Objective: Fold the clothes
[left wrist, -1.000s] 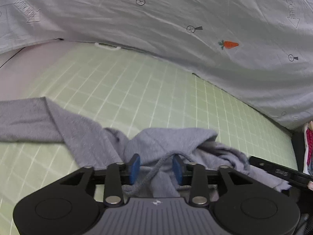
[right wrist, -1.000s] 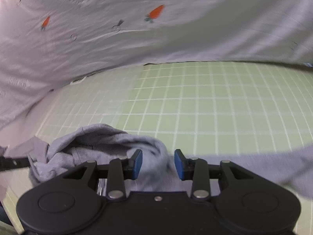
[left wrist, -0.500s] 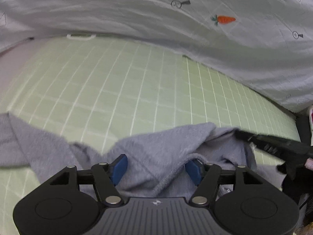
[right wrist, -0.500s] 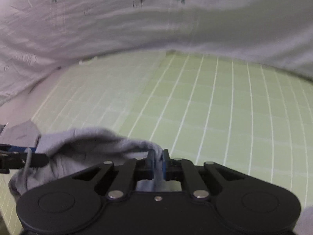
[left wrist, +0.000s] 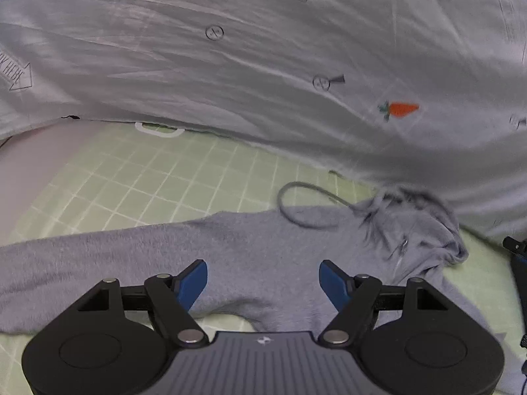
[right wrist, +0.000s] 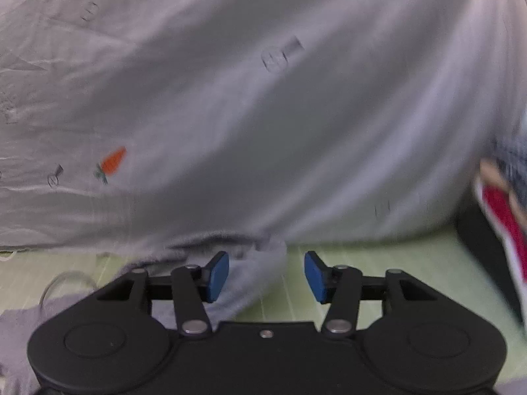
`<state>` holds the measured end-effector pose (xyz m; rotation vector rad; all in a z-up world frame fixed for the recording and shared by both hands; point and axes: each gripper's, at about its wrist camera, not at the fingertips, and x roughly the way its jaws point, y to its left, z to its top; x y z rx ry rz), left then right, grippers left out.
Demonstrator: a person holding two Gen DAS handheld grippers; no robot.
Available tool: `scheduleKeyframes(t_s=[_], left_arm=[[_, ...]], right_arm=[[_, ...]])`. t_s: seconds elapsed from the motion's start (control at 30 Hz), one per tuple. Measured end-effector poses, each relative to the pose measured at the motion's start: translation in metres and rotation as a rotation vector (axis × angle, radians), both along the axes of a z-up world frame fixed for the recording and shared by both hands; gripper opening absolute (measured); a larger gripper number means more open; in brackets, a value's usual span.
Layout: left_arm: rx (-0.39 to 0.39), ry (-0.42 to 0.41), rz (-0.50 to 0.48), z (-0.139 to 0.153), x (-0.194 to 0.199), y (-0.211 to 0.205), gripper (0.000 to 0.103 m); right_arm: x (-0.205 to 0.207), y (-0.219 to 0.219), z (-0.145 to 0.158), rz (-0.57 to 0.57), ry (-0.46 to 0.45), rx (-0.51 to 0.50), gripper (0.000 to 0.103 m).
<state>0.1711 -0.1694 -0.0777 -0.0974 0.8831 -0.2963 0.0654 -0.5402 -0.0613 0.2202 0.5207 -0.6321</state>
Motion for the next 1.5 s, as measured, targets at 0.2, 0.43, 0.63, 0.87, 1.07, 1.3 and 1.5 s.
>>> scheduleKeyframes(t_s=[0.2, 0.43, 0.63, 0.87, 1.07, 1.3, 1.5], left_arm=[[0.062, 0.069, -0.003, -0.024, 0.009, -0.004, 0.076], [0.076, 0.149, -0.008, -0.049, 0.005, -0.008, 0.076], [0.111, 0.186, 0.006, -0.065, 0.008, -0.006, 0.076], [0.118, 0.210, 0.024, -0.076, 0.022, -0.004, 0.076], [0.149, 0.210, 0.007, -0.085, 0.025, -0.010, 0.082], [0.221, 0.183, -0.037, -0.091, 0.026, -0.018, 0.088], [0.218, 0.186, -0.032, -0.090, 0.025, -0.013, 0.089]], right_arm=[[-0.005, -0.012, -0.041, -0.006, 0.065, 0.206, 0.060], [0.000, -0.011, -0.070, -0.018, 0.136, 0.295, 0.069], [0.008, -0.032, -0.079, -0.033, 0.114, 0.337, 0.073], [0.037, -0.089, -0.094, -0.082, 0.003, 0.459, 0.073], [0.090, -0.121, -0.090, -0.034, 0.003, 0.407, 0.039], [0.158, -0.152, -0.079, 0.054, 0.037, 0.295, 0.008], [0.188, -0.145, -0.062, 0.098, 0.139, 0.223, 0.031]])
